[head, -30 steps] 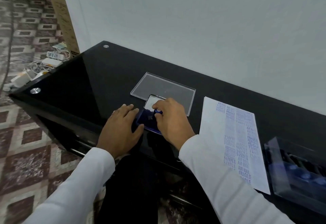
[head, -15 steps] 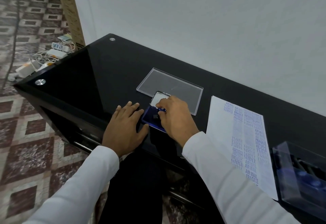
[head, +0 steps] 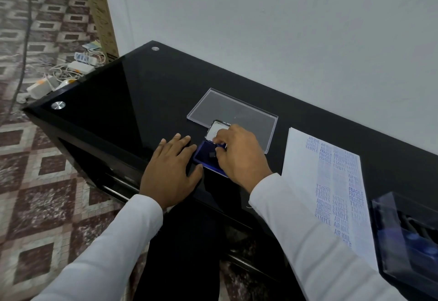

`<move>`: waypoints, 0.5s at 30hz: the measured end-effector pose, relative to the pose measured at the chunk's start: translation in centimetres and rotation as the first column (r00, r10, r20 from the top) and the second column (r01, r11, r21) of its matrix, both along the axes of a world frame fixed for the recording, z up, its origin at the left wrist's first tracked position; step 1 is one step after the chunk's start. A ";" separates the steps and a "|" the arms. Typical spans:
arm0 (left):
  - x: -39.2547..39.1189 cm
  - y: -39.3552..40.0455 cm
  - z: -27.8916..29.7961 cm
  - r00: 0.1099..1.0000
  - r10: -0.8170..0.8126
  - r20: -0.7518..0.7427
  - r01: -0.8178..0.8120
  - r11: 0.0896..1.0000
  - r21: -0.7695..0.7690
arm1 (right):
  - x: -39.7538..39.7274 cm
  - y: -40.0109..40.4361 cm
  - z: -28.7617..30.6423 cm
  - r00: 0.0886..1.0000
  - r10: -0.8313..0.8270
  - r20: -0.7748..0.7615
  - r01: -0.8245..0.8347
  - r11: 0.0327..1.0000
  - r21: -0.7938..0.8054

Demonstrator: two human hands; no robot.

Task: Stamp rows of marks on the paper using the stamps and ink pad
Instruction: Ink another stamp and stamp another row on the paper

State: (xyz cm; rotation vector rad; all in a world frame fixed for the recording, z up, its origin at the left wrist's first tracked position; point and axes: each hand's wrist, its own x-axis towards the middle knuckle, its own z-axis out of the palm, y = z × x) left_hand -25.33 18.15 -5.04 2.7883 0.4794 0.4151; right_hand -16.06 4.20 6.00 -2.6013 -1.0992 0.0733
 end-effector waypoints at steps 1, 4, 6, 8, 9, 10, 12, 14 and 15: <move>0.0 0.0 0.0 1.000 0.002 0.001 -0.002 1.000 -0.002 | -0.1 0.0 0.1 1.000 -0.001 -0.005 0.001 1.000 0.001; 0.0 -0.1 -0.1 1.000 0.005 -0.001 -0.005 1.000 0.001 | -0.1 -0.1 0.2 1.000 0.004 -0.002 -0.004 1.000 0.013; 0.1 0.0 -0.1 1.000 0.009 -0.013 -0.009 1.000 0.006 | -0.2 0.0 0.2 1.000 0.014 0.001 -0.014 1.000 0.009; 0.1 0.0 -0.1 1.000 0.011 -0.019 -0.011 1.000 0.007 | -0.1 0.0 0.0 1.000 0.015 -0.005 -0.015 1.000 0.013; 0.1 0.0 -0.1 1.000 0.010 -0.022 -0.010 1.000 0.009 | -0.1 0.0 0.0 1.000 0.011 -0.007 -0.011 1.000 0.013; 0.1 0.0 -0.1 1.000 0.009 -0.022 -0.009 1.000 0.010 | -0.1 0.0 -0.1 1.000 0.008 -0.003 -0.008 1.000 0.021; 0.1 -0.1 -0.1 1.000 0.009 -0.014 -0.009 1.000 0.003 | 0.1 0.0 0.0 1.000 0.004 0.010 -0.004 1.000 0.014; 0.1 0.0 0.0 1.000 0.011 -0.017 -0.011 1.000 0.003 | 0.2 -0.1 0.2 1.000 0.014 0.006 -0.014 1.000 -0.010; 0.1 -0.1 0.0 1.000 0.013 -0.019 -0.013 1.000 0.008 | 0.3 -0.1 0.2 1.000 0.019 -0.007 -0.019 0.999 -0.033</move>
